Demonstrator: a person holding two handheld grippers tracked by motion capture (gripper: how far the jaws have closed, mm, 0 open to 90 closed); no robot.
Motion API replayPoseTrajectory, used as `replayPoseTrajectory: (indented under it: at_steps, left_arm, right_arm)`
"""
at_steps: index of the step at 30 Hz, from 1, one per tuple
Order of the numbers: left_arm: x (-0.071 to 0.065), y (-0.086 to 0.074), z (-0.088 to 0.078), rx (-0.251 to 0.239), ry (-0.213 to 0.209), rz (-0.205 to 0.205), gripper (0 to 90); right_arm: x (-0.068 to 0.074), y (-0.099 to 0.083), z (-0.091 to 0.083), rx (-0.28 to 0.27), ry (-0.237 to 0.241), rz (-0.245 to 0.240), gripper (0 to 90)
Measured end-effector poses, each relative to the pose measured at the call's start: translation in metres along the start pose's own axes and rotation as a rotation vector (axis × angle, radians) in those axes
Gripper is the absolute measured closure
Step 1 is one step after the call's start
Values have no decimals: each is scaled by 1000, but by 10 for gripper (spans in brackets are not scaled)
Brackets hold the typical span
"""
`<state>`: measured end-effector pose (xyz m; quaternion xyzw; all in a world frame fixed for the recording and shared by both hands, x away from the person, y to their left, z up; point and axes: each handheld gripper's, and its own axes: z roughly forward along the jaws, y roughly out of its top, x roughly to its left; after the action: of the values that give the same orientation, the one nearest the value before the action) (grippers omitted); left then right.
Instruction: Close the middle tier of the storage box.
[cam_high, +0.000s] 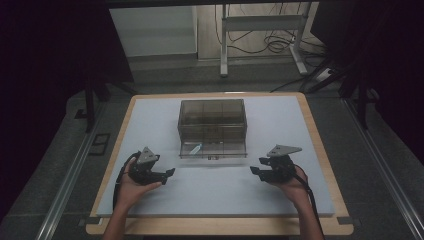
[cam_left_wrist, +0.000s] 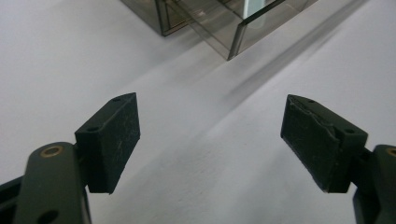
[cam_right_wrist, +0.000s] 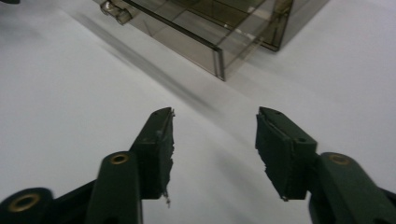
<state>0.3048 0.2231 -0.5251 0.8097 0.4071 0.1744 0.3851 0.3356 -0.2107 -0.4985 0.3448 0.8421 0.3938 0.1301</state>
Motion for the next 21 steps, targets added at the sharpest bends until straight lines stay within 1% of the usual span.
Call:
replayPoseTrajectory:
  at_steps: [1, 3, 7, 10, 13, 17, 21]
  left_arm:
    - [1, 0, 0, -4, -12, -4, 202]
    - [3, -1, -1, -15, -29, -10, 203]
    - [6, -2, -1, -14, -40, -9, 203]
    - [7, -3, 1, -13, -49, -24, 202]
    - [3, -2, 1, -7, -42, -9, 196]
    - [1, -1, 0, -12, -36, -8, 195]
    - [-2, -1, 1, -5, -34, -3, 195]
  right_arm:
    - [2, 0, 1, -3, -1, 0, 530]
    - [6, -1, 0, -12, 0, 19, 611]
    - [12, -2, 1, -22, 4, 39, 761]
    - [17, -1, 6, -31, 16, 30, 853]
    - [22, 0, 10, -35, 16, 17, 880]
    - [28, 3, 15, -31, 38, -15, 881]
    - [32, 6, 17, -31, 57, -28, 882]
